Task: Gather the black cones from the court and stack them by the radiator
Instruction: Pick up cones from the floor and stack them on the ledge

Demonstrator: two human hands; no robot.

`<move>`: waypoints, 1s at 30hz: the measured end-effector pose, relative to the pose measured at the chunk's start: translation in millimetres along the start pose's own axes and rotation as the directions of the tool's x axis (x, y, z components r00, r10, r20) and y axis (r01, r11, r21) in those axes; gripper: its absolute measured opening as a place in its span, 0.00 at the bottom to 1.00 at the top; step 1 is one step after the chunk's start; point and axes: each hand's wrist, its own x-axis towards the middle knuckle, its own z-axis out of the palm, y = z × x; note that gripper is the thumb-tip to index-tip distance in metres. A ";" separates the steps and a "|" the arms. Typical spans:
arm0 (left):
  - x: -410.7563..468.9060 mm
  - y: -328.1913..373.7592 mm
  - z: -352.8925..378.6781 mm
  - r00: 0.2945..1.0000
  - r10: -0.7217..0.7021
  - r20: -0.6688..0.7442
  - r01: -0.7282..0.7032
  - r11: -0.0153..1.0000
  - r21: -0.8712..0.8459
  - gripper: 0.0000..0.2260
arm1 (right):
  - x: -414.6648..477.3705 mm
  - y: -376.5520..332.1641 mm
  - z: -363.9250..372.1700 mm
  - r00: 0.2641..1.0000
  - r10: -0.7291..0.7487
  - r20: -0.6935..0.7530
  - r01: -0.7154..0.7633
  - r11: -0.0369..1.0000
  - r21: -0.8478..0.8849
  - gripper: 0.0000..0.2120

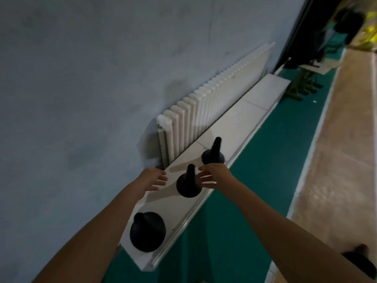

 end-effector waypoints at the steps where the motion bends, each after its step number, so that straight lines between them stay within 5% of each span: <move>1: -3.1 9.4 9.3 1.000 0.018 0.021 -0.019 0.999 0.035 0.06 | -5.4 -1.8 -12.1 1.000 -0.013 -0.019 0.014 1.000 0.025 0.07; 8: -5.4 69.8 76.2 0.962 0.121 0.243 -0.189 0.941 0.280 0.09 | -46.4 9.4 -81.2 0.961 -0.138 -0.239 0.177 0.973 0.149 0.05; 16: -31.7 69.8 152.6 0.846 0.071 0.529 -0.323 0.856 0.403 0.08 | -108.7 75.8 -110.8 0.844 -0.068 -0.533 0.290 0.893 0.345 0.03; 21: -73.1 36.2 205.8 0.724 0.018 0.689 -0.471 0.743 0.475 0.09 | -179.4 139.4 -121.6 0.717 0.021 -0.696 0.365 0.840 0.401 0.03; 25: -135.8 5.5 261.3 0.597 -0.052 0.801 -0.613 0.614 0.497 0.10 | -246.1 194.8 -128.8 0.550 0.147 -0.822 0.480 0.750 0.455 0.04; 30: -229.7 -43.2 321.9 0.457 -0.171 0.873 -0.732 0.486 0.478 0.11 | -323.7 257.2 -141.0 0.409 0.297 -0.863 0.553 0.671 0.493 0.03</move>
